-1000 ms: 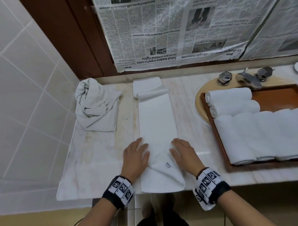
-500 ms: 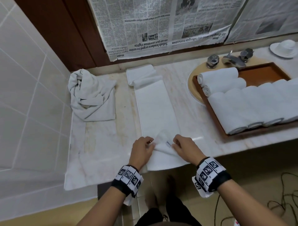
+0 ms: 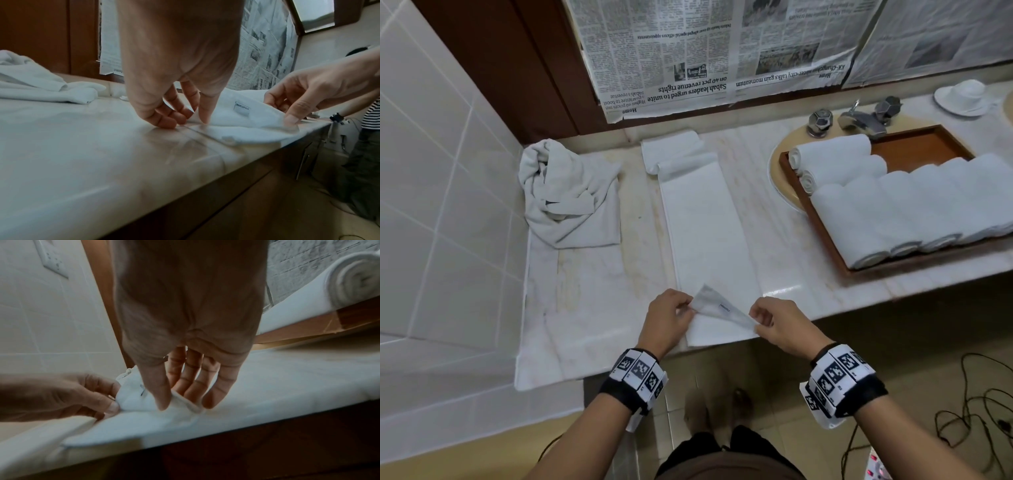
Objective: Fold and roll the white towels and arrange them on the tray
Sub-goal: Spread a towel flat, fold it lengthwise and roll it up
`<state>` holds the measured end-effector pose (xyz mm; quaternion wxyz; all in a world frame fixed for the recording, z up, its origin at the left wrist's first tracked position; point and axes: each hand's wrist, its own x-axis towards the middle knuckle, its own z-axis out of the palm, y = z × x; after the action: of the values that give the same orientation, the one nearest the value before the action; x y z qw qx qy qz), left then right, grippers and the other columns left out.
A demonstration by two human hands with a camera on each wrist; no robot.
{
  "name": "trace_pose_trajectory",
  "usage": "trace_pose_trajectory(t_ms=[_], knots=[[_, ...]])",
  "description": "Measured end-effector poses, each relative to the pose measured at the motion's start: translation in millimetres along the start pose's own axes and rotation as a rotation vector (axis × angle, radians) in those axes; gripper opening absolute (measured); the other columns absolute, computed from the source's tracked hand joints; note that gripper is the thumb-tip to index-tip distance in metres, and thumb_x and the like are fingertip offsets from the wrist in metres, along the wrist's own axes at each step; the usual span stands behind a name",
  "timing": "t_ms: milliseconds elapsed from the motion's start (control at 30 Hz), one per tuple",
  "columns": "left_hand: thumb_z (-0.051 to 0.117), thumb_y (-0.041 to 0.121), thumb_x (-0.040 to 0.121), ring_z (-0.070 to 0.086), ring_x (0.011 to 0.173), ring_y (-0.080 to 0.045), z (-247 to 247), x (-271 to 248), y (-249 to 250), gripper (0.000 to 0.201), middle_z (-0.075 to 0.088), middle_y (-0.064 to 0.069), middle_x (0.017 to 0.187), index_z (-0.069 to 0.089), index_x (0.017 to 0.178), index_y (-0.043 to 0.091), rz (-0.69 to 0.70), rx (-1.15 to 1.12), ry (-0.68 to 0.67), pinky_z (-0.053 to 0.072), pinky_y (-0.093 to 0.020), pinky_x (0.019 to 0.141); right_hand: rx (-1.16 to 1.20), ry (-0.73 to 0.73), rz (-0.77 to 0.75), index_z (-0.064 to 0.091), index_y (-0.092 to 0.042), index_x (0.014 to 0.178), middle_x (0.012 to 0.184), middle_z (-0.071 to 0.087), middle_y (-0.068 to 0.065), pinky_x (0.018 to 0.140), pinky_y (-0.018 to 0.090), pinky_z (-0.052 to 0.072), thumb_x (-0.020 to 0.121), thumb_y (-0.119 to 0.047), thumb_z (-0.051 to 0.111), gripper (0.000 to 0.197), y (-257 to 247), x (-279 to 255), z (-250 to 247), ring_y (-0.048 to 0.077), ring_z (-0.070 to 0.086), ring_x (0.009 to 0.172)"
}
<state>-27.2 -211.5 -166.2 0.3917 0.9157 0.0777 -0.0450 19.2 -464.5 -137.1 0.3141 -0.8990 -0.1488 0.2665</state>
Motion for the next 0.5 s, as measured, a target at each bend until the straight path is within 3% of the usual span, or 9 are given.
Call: trace_pose_trajectory(t_ms=[167,233,333,433,500], knots=[[0.072,0.016,0.086,0.053,0.099,-0.012,5.0,-11.3,0.1,0.020,0.063,0.004,0.111,0.075,0.105,0.014,0.023,0.014,0.000,0.030,-0.010,0.081,-0.144,0.073,-0.094,0.061,-0.022,0.102,0.095,0.057,-0.010,0.080,0.024,0.051,0.092,-0.016,0.062,0.012,-1.1,-1.8,8.4,0.008,0.055,0.086],[0.069,0.006,0.083,0.053,0.098,-0.008,5.1,-17.0,1.8,0.018,0.063,0.007,0.108,0.078,0.095,0.016,0.037,0.011,0.015,0.028,0.001,0.084,-0.220,0.072,-0.148,0.058,-0.023,0.105,0.101,0.054,-0.009,0.081,0.028,0.051,0.092,-0.019,0.060,0.014,2.7,-2.5,12.1,0.009,0.052,0.091],[0.061,-0.007,0.081,0.050,0.099,-0.007,5.5,-22.9,0.0,0.032,0.063,0.006,0.111,0.079,0.090,0.018,0.047,0.028,0.046,0.025,0.005,0.086,-0.258,0.068,-0.150,0.057,-0.022,0.107,0.104,0.052,-0.007,0.080,0.030,0.051,0.091,-0.018,0.059,0.017,9.3,-3.9,14.2,0.011,0.050,0.095],[0.065,-0.002,0.082,0.048,0.111,-0.011,5.5,-26.7,-5.1,0.034,0.057,0.007,0.123,0.077,0.102,0.022,0.044,0.043,-0.023,0.023,0.005,0.090,-0.193,0.081,-0.145,0.057,-0.021,0.104,0.100,0.052,-0.008,0.084,0.027,0.050,0.090,-0.013,0.061,0.016,14.2,-5.1,12.2,0.010,0.051,0.092],[0.062,0.003,0.084,0.040,0.124,-0.011,2.9,-31.1,-6.1,0.040,0.049,0.012,0.133,0.071,0.115,0.026,0.002,0.041,-0.117,0.023,-0.001,0.101,-0.140,0.054,-0.136,0.059,-0.022,0.103,0.101,0.051,-0.009,0.086,0.022,0.048,0.089,-0.012,0.063,0.017,17.1,-6.5,8.6,0.008,0.052,0.092]])
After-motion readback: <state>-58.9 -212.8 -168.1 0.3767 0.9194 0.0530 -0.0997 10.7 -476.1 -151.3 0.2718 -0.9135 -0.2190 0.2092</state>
